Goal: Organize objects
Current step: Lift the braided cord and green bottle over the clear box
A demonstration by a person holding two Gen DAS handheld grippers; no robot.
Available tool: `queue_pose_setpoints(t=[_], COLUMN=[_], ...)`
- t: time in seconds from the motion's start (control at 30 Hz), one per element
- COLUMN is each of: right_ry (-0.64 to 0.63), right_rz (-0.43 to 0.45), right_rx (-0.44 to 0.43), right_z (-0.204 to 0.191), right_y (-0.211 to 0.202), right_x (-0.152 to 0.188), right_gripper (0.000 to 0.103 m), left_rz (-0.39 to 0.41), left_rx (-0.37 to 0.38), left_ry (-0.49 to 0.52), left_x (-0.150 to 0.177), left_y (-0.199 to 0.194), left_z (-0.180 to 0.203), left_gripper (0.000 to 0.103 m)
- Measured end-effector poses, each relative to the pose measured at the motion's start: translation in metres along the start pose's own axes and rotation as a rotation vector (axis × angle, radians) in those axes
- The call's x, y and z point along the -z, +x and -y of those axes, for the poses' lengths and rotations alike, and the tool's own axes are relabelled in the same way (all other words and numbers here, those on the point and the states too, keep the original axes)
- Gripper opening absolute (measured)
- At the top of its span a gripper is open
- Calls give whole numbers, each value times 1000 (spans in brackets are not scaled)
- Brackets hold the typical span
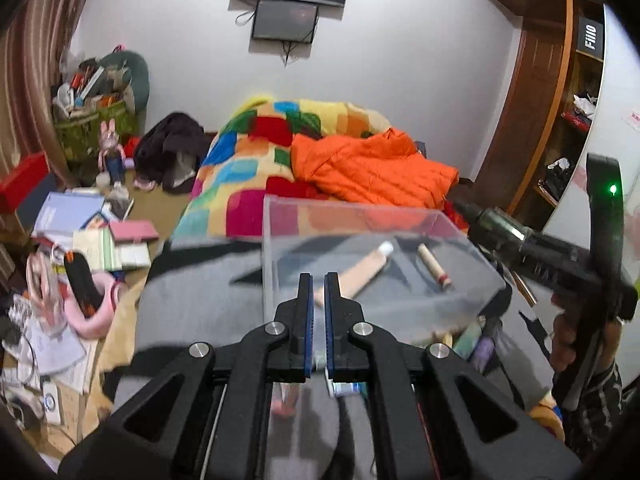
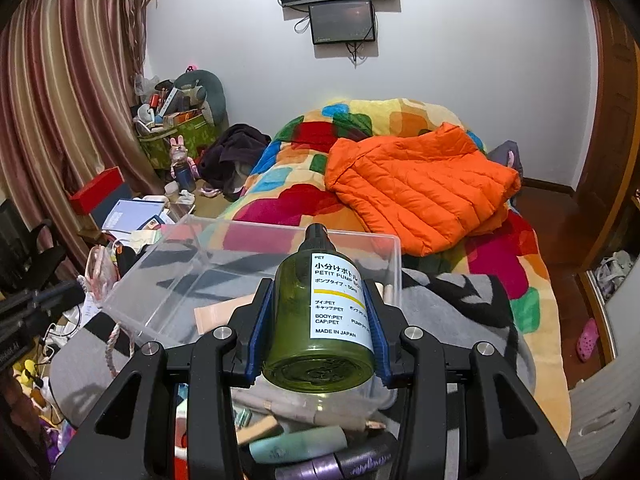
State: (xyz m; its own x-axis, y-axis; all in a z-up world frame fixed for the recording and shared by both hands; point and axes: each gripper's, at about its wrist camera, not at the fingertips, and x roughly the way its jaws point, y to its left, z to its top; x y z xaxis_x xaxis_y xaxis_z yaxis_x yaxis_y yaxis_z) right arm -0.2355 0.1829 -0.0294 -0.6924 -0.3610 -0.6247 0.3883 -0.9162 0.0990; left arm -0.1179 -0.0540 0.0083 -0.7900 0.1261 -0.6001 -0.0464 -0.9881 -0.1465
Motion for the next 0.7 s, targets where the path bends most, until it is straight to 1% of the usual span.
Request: queue_pose_setpoints(t=[0.17,0.27,0.33,0.43,0.5,0.53,0.57,0.7], right_ry=[8,15,8,-16,-27,-31,-33,-35], right_rz=[-58,-90,-108,-127,-141,-149,-153,-177], right_rx=[-9,-12,-18,-15,-21,-23,-22,-24], right_z=[0,3,4,1,-2,-3,-4,-6], right_y=[23,34,41,48,54,57,59,67], right_x=[-2,0,1,2,1,1,1,3], right_gripper=[38,38,39,38,38,38,38,38], left_rz=[-37,-58,-68,-99,-133,-146,-162,-213], left_rx=[-4,1,8,4,-3,-2,-1,2], left_ry=[5,-15,-31,-30,-21,-19,-18,-11], left_x=[-19,-20,-12,6,22,28,35,56], left_y=[28,32,28,23,23,23,25,38], left_z=[1,-6,-11,-16,-18,-18,-18,-18], left_gripper=[4,4,6,15,28,30,32,32])
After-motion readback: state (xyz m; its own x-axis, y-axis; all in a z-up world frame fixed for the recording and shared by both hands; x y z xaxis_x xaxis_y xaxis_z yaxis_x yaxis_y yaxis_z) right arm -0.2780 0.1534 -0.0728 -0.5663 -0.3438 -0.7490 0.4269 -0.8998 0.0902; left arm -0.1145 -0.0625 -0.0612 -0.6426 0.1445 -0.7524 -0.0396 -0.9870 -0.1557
